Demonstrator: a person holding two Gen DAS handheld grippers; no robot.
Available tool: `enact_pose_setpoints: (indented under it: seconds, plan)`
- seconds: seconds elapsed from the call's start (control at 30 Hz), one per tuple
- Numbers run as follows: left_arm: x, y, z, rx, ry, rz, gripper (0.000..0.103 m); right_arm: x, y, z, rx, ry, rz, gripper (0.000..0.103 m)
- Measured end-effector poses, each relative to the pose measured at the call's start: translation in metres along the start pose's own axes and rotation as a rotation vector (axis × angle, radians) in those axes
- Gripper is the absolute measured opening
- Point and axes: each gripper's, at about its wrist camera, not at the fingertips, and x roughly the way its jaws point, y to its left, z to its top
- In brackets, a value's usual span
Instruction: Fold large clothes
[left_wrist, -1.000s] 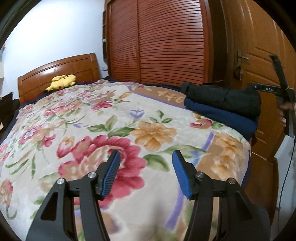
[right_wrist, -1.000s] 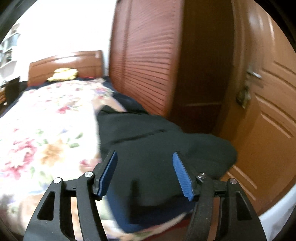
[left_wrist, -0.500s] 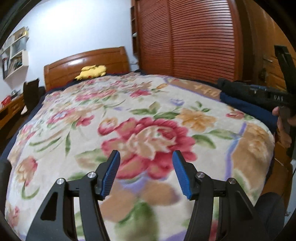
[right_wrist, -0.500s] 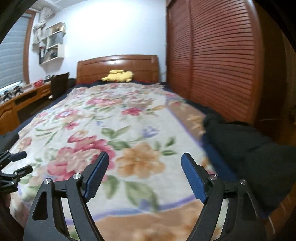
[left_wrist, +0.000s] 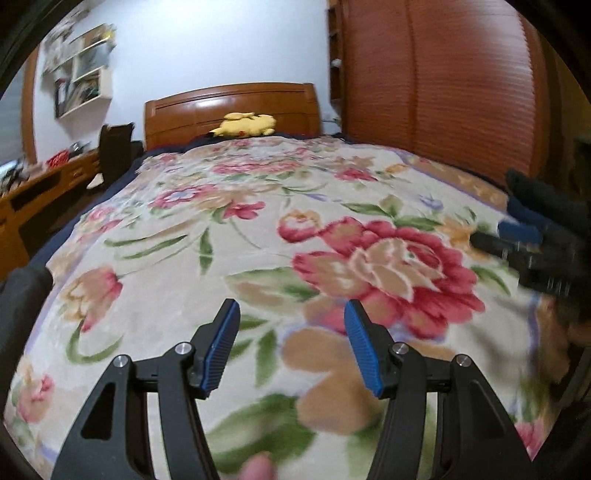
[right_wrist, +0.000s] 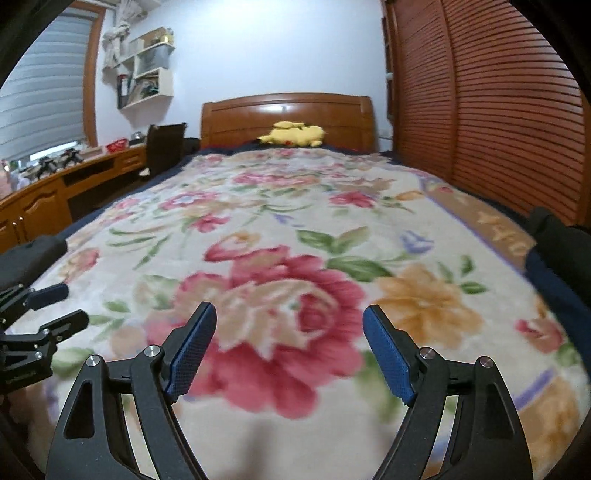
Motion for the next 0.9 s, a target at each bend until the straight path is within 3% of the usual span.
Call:
enact_pose_setpoints:
  seconds: [0.2, 0.37, 0.9]
  plan:
    - [-0.008, 0.019, 0.004, -0.026, -0.061, 0.061, 0.058, 0.005, 0.030, -0.002, -0.043, -0.062, 0.020, 0.083]
    - [-0.009, 0.025, 0.002, -0.049, -0.070, 0.065, 0.058, 0.005, 0.037, -0.003, -0.059, -0.100, 0.016, 0.083]
    - [-0.016, 0.028, -0.003, -0.058, -0.097, 0.104, 0.058, 0.006, 0.037, -0.004, -0.042, -0.099, 0.023, 0.083]
